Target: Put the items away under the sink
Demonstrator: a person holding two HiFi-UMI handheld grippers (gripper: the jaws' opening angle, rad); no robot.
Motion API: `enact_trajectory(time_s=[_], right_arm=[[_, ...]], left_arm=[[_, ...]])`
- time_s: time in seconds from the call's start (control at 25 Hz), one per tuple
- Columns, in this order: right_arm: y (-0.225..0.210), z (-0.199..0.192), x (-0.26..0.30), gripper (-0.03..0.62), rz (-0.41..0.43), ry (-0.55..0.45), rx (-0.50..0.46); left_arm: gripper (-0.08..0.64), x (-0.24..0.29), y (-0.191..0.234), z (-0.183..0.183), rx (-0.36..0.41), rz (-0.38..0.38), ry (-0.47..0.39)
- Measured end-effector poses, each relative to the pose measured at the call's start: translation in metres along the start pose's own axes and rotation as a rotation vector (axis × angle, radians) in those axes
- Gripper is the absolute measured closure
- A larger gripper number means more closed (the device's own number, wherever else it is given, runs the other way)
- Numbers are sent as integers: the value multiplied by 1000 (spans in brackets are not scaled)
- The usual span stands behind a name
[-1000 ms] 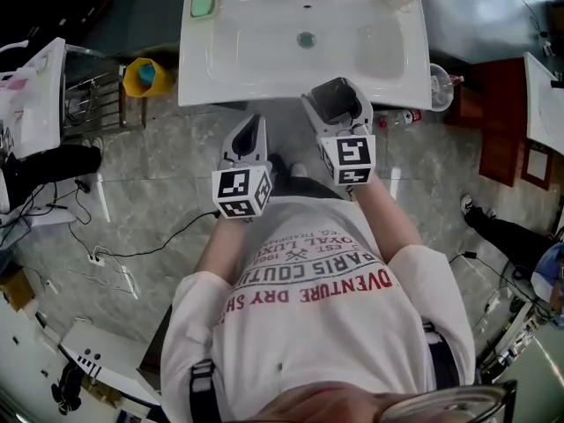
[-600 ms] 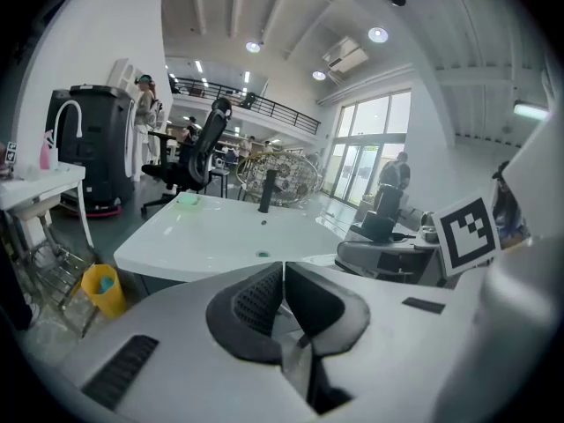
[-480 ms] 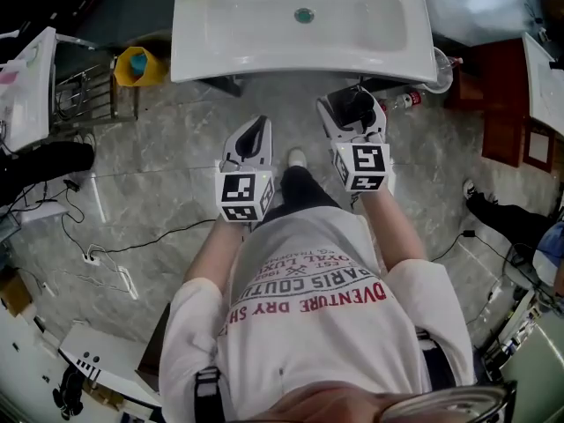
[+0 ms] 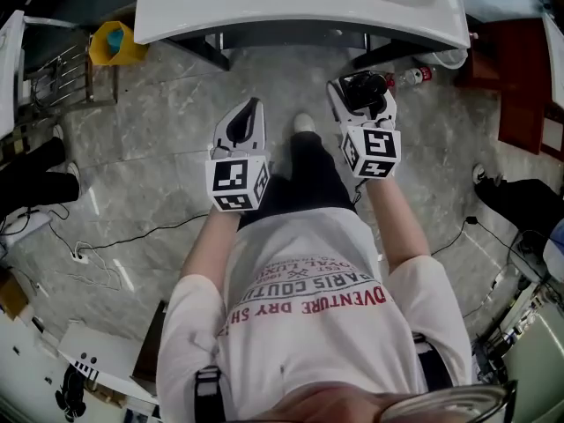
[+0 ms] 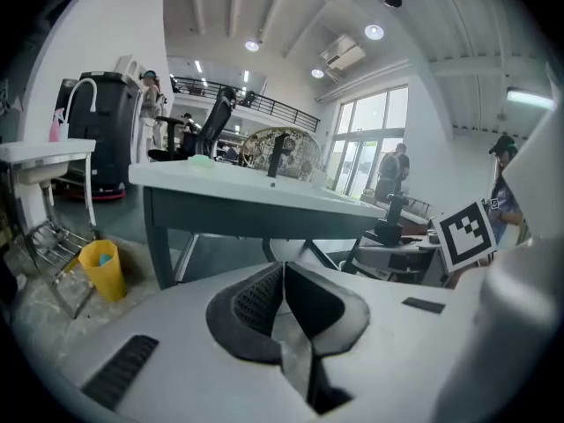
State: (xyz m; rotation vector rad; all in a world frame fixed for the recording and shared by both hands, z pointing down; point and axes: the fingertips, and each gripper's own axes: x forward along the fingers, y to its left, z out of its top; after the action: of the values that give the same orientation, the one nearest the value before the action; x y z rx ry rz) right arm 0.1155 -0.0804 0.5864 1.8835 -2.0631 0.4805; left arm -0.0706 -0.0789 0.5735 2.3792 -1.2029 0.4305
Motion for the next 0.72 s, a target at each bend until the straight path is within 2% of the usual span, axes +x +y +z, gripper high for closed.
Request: enact_trajectory(time_s=[0.28,0.48,0.72], right_arm=[[-32,-79,66,213,19,-28,-75],[-28,-129,124,213,56,-64,-35],[-15,-157,177,213,105,-110,-53]], left_arm=[[532,83,18,-68,12,12,-73],[532,133,48,-119,51,52,-144],[532,159,75,-157,54,100,-204]])
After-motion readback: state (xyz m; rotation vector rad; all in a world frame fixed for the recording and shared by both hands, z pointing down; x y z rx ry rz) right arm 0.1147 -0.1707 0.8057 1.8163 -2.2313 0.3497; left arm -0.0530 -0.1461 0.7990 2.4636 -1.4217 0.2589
